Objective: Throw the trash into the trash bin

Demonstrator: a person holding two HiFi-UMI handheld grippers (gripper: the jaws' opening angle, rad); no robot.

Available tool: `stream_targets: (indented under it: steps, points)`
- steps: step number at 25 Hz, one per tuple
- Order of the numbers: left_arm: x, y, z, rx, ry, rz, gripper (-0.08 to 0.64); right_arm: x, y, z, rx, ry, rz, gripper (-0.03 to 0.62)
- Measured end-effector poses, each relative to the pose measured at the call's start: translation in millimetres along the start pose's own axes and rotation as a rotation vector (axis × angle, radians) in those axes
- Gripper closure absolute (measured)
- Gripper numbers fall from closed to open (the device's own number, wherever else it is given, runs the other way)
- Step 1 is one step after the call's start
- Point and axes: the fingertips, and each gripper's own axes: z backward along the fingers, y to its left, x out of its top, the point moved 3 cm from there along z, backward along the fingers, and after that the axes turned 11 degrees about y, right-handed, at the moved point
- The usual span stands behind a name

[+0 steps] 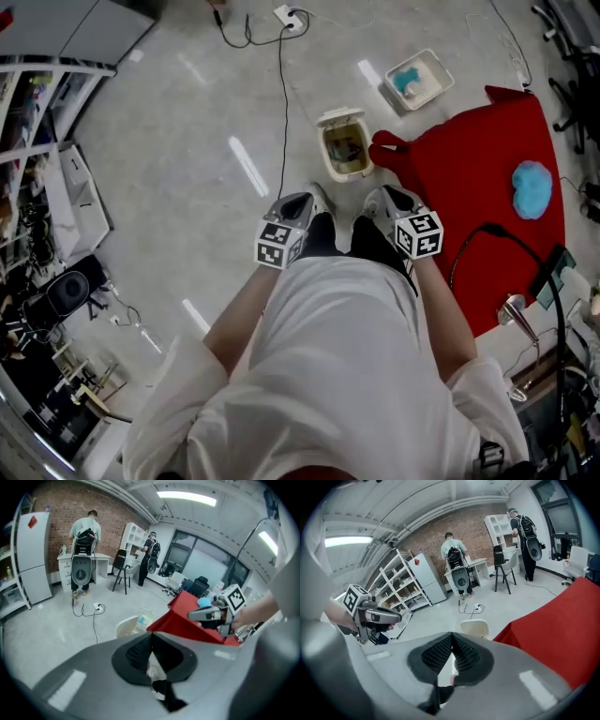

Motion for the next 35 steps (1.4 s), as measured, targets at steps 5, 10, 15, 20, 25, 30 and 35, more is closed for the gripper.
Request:
stream_targets:
  steps: [5,10,15,20,25,30,35]
  points:
    - [-3.4,-4.4,12.1,-0.009,-0.018,0.017,0.555,0.3,10.3,20.7,-0.015,-0.024,-0.008,0.591]
    - [0.5,-10.6,13.9,-0.009,-0.033,0.014,0.555,0.0,7.3,34.7,-0.033,-0.044,-0.026,0.591]
    - [7.0,-13.9,16.0,-0.011,-0.035,-0.019,0.555,5.7,10.7,40.0,-0.044,-0.053,-0.021,0.591]
    - [13.8,-18.6,18.9,-0.020,-0.057,-0.025,0.555,8.2,11.2,45.8,-0.051,-0.064,-0.023,0.591]
    - [15.4,-20.6,16.1,-0.013,-0.054,-0.036,0.555,6.2,8.4,48.6,-0.058,-0.068,-0.028,0.591]
    - [16.8,-24.1,13.2,-0.011,-0.043,-0.046,0.555,3.1,3.7,51.7,-0.063,-0.070,-0.032,0.591]
    - [20.5,-30.2,11.7,-0.013,-0.035,-0.058,0.555,0.5,-1.9,56.5,-0.070,-0.071,-0.040,0.591]
